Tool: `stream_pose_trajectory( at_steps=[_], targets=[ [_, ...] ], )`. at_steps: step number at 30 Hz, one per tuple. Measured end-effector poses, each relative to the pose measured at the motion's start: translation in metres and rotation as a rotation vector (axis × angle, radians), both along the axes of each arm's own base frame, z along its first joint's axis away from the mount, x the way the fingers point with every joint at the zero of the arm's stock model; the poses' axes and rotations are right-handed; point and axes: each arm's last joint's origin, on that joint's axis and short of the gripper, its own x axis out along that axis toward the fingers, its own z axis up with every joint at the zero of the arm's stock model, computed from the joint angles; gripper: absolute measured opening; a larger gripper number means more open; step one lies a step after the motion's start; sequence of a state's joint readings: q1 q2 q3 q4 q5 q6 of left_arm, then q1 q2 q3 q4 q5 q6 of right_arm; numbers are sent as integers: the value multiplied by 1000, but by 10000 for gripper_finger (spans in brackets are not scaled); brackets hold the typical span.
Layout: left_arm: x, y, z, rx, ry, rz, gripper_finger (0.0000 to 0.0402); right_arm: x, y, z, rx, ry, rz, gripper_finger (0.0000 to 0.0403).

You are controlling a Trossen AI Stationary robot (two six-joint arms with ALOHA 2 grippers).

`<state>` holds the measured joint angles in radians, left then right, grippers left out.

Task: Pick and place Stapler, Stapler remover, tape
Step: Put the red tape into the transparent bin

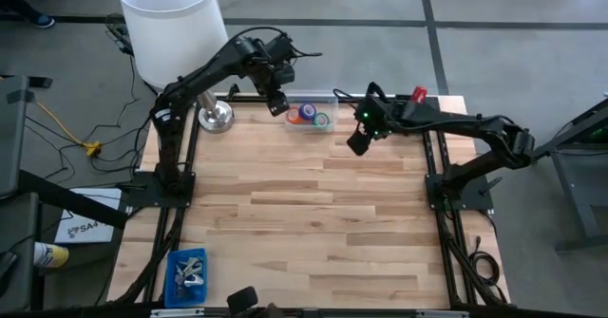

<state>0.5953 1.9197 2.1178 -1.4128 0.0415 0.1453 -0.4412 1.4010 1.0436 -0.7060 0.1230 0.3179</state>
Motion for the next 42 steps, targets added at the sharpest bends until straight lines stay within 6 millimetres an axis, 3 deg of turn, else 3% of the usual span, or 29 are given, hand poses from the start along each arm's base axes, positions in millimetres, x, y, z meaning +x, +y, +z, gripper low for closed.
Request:
stream_pose_trajectory(
  at_steps=[7,13,21,28,34,42],
  targets=[
    [-25,-18,33,27,-68,-16,177,-11,-7,-27,8,1,-174,239],
    [-39,-48,60,32,-172,-89,177,-15,-18,-48,114,-55,-277,239],
    [-51,-104,88,62,-252,-239,177,-12,-36,-74,135,55,-222,239],
    [-76,-145,109,89,-353,-355,177,-10,-44,-82,108,76,-146,239],
    [-110,-166,97,73,-462,-342,177,-7,-46,-90,100,103,-59,239],
    [-175,-190,37,-13,-770,-192,177,-3,-48,-98,98,124,-2,239]
  ],
)
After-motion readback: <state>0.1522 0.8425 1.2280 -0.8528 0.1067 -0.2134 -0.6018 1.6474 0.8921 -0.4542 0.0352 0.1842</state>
